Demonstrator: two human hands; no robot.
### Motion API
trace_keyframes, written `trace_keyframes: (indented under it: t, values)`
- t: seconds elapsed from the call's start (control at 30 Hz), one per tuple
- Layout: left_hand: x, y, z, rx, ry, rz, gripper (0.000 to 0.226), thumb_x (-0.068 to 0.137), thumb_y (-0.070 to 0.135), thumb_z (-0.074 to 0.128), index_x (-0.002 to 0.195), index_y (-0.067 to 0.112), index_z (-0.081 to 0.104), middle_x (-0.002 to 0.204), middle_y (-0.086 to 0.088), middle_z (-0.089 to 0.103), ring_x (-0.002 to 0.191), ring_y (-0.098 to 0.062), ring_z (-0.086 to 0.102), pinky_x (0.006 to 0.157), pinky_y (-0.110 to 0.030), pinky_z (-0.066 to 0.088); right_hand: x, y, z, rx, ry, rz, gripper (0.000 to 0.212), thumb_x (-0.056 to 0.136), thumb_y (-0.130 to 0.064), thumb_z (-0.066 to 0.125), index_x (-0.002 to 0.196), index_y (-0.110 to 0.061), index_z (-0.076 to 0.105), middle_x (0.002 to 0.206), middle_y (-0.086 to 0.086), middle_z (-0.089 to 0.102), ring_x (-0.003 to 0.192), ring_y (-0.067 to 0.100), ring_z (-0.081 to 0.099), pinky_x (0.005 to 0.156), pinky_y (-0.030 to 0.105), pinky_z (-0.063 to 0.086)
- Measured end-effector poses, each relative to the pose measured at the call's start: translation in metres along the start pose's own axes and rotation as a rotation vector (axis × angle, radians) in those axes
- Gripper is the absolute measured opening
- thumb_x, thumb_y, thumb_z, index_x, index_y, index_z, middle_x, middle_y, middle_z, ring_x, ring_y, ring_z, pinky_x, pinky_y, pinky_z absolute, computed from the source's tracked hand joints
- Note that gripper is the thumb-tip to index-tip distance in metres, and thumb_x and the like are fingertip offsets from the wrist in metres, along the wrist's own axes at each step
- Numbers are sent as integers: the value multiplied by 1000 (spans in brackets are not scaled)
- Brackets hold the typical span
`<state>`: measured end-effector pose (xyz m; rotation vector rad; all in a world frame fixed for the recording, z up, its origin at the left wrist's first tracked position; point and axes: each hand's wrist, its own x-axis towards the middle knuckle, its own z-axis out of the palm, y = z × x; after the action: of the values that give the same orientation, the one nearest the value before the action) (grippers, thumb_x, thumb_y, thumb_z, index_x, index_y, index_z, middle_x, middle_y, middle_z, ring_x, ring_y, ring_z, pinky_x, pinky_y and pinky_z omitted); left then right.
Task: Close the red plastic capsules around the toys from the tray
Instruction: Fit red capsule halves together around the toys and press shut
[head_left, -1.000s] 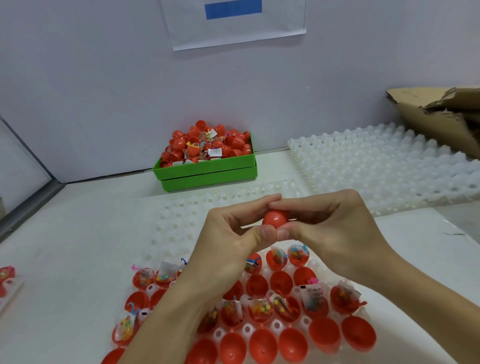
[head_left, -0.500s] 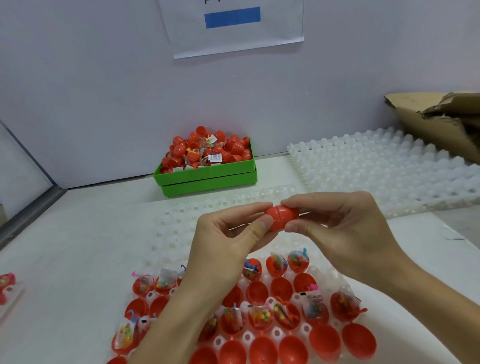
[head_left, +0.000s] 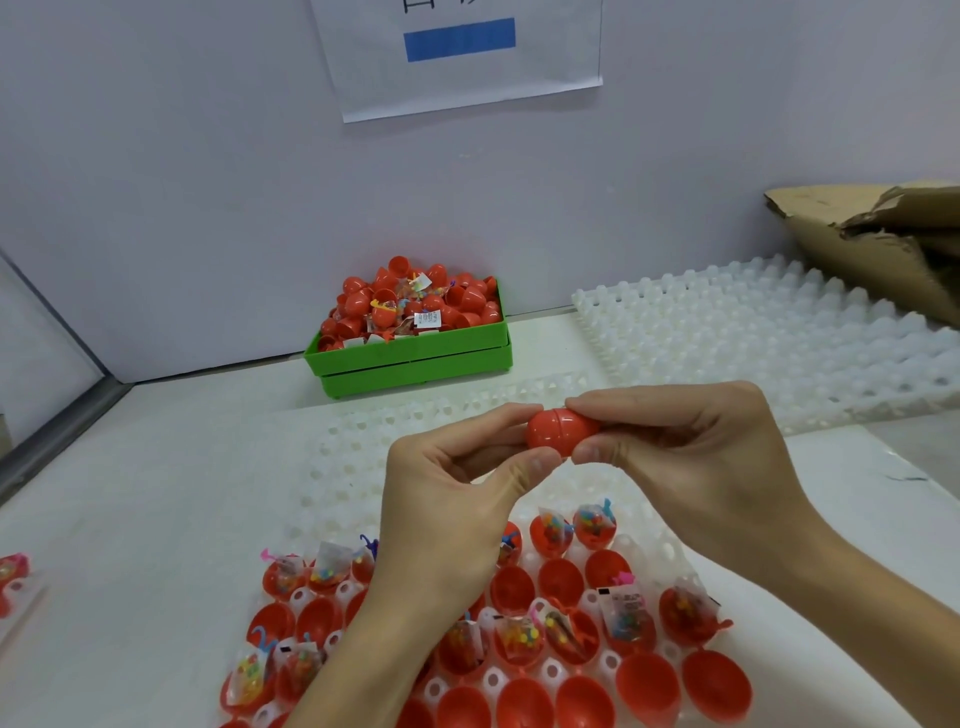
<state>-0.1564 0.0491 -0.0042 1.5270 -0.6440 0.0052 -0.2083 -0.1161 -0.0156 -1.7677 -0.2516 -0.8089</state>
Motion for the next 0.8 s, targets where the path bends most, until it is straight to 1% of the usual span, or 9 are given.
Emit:
trace_keyframes:
  t: [0.1, 0.17, 0.2, 0.33, 0.4, 0.5, 0.57, 0.7, 0.8]
  values:
    - [-1, -1, 1, 67, 44, 10, 32, 67, 10, 82, 85, 36, 75, 79, 15, 76, 78, -3, 73, 69, -12, 55, -1, 1, 2, -22, 17, 7, 40, 67, -13, 78, 102, -30, 72, 91, -21, 75, 85, 4, 74, 79, 18, 57]
    - [-1, -2, 2, 115, 79, 6, 39, 68, 2, 82, 81, 37, 75, 76, 18, 75, 76, 0, 72, 67, -9, 54, -3, 5, 3, -33, 17, 13, 33, 69, -2, 81, 87, -30, 79, 86, -18, 76, 81, 4, 74, 77, 17, 57]
    - [-1, -2, 2, 134, 91, 2, 40, 68, 0, 82, 79, 38, 75, 75, 19, 74, 74, 2, 72, 66, -8, 52, -5, 6, 5, -55, 22, 26, 39, 70, 4, 81, 83, -34, 79, 82, -18, 76, 79, 4, 74, 76, 17, 57]
    - [0, -3, 3, 202, 114, -6, 36, 65, 0, 83, 73, 35, 76, 71, 22, 72, 72, 7, 69, 63, -4, 50, -9, 7, 11, -82, 33, 133, 53, 74, 9, 77, 84, -42, 75, 79, -21, 74, 78, -1, 73, 74, 10, 54]
    - [0, -2, 2, 223, 134, 14, 31, 64, 2, 85, 74, 31, 77, 69, 20, 73, 69, 5, 70, 62, -5, 51, -11, 4, 15, -91, 11, 158, 47, 78, 2, 78, 97, -41, 72, 86, -24, 74, 83, -3, 72, 75, 10, 53]
    - [-3, -2, 2, 283, 138, 129, 27, 66, 11, 86, 80, 32, 77, 70, 18, 74, 67, 3, 70, 62, -10, 54, -12, 0, 20, 24, -52, 262, 37, 80, -19, 80, 116, -21, 72, 98, -12, 77, 92, 3, 73, 82, 16, 55]
    - [-4, -6, 2, 392, 119, 247, 24, 68, 14, 86, 83, 32, 77, 71, 14, 74, 67, 2, 70, 61, -14, 55, -12, 0, 23, 56, -27, 328, 39, 74, -22, 83, 112, -16, 75, 95, -8, 78, 91, 5, 73, 85, 24, 58]
    - [-2, -8, 6, 637, 45, 421, 17, 69, 10, 88, 80, 8, 76, 73, 1, 70, 66, -8, 64, 59, -22, 54, -9, -2, 22, 62, 42, 413, 32, 69, -8, 83, 97, -22, 77, 85, -12, 77, 83, 4, 74, 84, 30, 60]
    - [4, -4, -5, 517, -60, 290, 37, 60, 22, 89, 92, 19, 70, 90, 9, 66, 86, -9, 64, 70, -21, 55, -8, -4, 21, 101, 3, 418, 28, 74, -8, 81, 98, -21, 78, 86, -10, 78, 84, 6, 74, 85, 33, 60]
